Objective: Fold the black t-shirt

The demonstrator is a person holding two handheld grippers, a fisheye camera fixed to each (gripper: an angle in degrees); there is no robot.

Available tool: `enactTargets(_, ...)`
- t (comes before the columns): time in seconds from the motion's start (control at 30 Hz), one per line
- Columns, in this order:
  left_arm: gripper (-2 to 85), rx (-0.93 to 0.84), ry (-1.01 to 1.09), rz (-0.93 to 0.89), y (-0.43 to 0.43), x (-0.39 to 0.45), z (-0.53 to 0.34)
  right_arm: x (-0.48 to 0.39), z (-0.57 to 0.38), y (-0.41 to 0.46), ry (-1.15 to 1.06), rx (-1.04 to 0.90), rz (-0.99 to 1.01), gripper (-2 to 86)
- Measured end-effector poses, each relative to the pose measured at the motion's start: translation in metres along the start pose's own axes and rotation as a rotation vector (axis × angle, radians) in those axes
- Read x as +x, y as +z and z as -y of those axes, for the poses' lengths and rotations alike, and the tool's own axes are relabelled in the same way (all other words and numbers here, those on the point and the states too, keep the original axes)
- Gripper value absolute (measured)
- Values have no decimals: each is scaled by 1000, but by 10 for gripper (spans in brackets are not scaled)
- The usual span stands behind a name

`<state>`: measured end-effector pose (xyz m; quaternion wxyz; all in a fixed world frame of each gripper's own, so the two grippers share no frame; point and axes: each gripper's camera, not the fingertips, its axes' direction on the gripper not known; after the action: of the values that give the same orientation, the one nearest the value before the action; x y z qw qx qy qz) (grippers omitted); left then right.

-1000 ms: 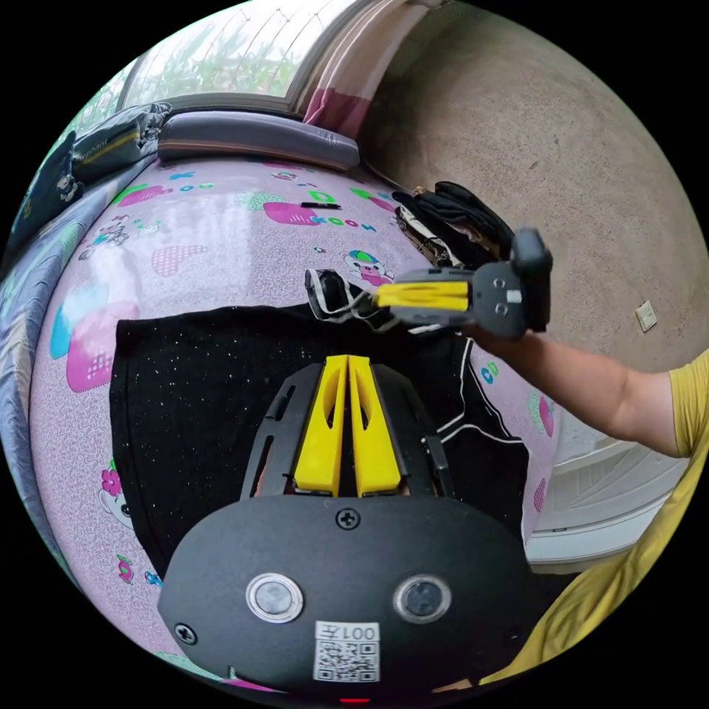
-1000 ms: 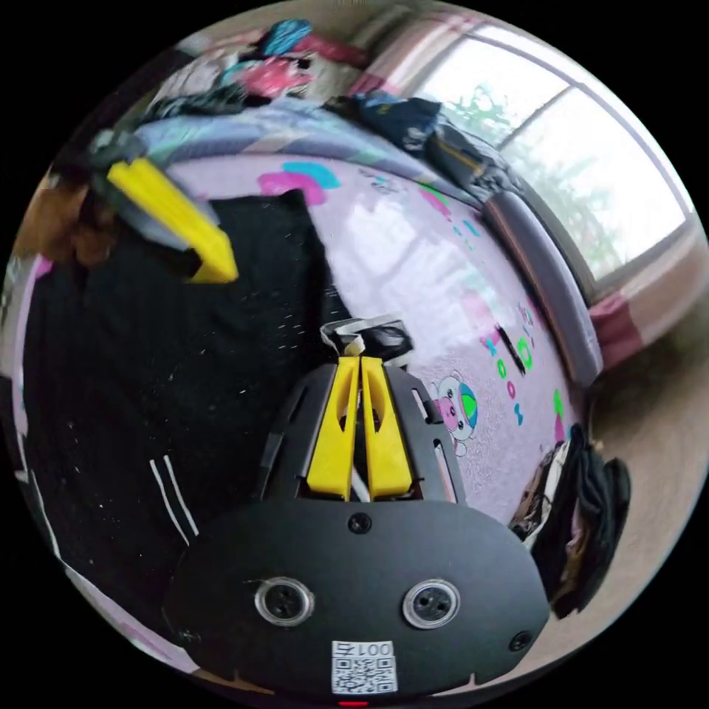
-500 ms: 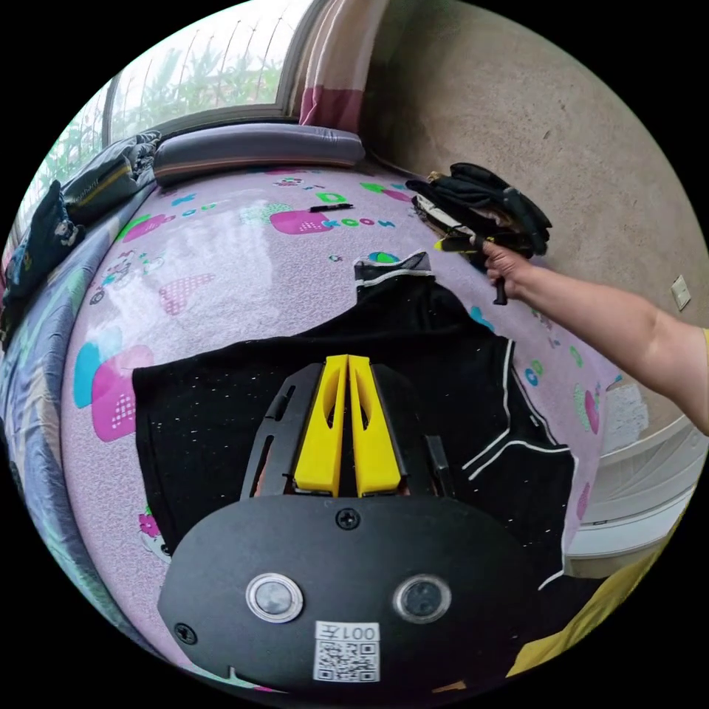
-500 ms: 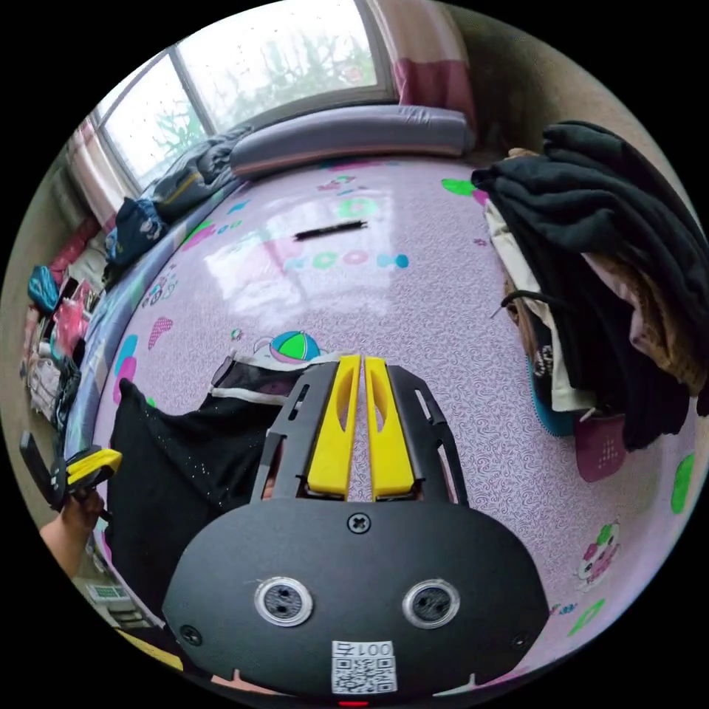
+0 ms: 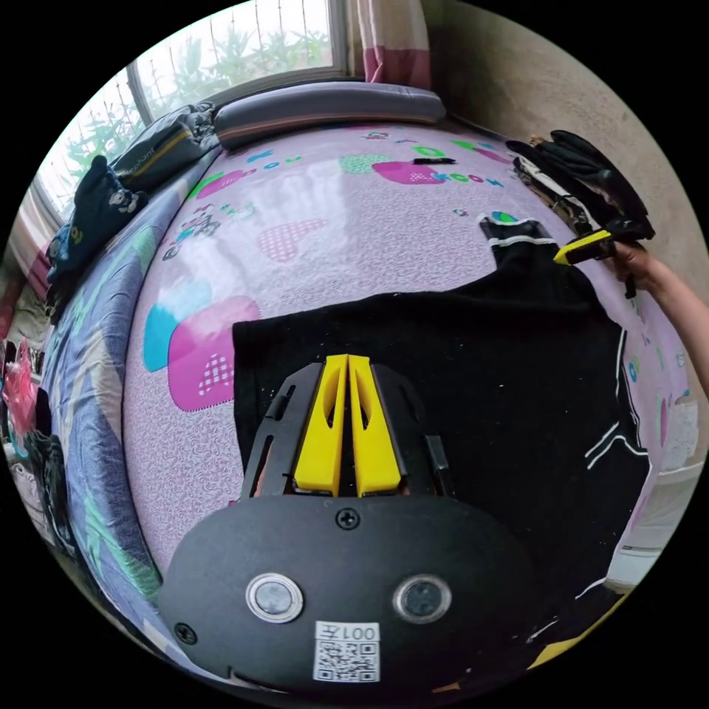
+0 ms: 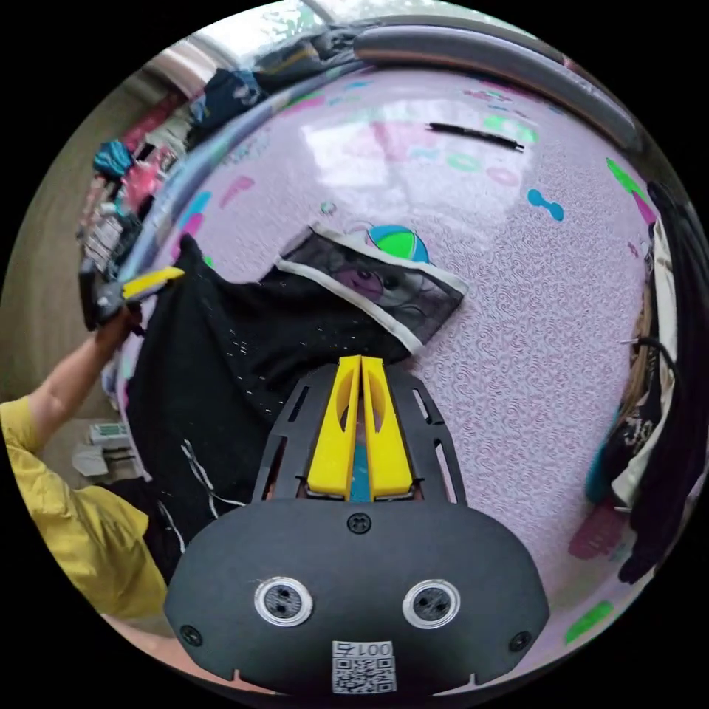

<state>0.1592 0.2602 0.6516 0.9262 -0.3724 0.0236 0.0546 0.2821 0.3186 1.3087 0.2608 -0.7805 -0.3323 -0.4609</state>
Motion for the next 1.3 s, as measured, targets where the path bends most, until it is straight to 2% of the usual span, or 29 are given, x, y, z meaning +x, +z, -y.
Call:
enactTargets(0.27,-13,15,14,50,0,23,-12,4,27,1,51,99,-142,-1)
enactTargets(0.33,-13,32,22,83,-3,28,-14,2,16,-9,77,200,-180,-1)
enactTargets(0.43,-13,93,62,126,-13,34,-19,0,-11,-24,86,340,-105,-1)
enactTargets(0.5,-13,69,87,140,-9,35,-21,-5,-21,-14,45,277,-18,-1)
enactTargets(0.63,-13,45,85,170,0,29,-25,-16,-21,1,3,251,-93,0)
enactTargets(0.77,-13,69,92,172,1,23,-18,-17,-2,13,55,278,-90,0)
enactTargets(0.9,-13,14,49,126,14,11,-11,-7,14,38,143,211,14,0)
enactTargets(1.1,-13,-29,48,208,20,3,-24,-2,7,47,204,212,-131,-1)
enactTargets(1.27,-13,-13,48,200,23,-5,-35,4,0,55,293,246,-95,-1)
enactTargets(1.3,-13,-9,47,188,24,-6,-35,6,-6,52,311,305,-71,-1)
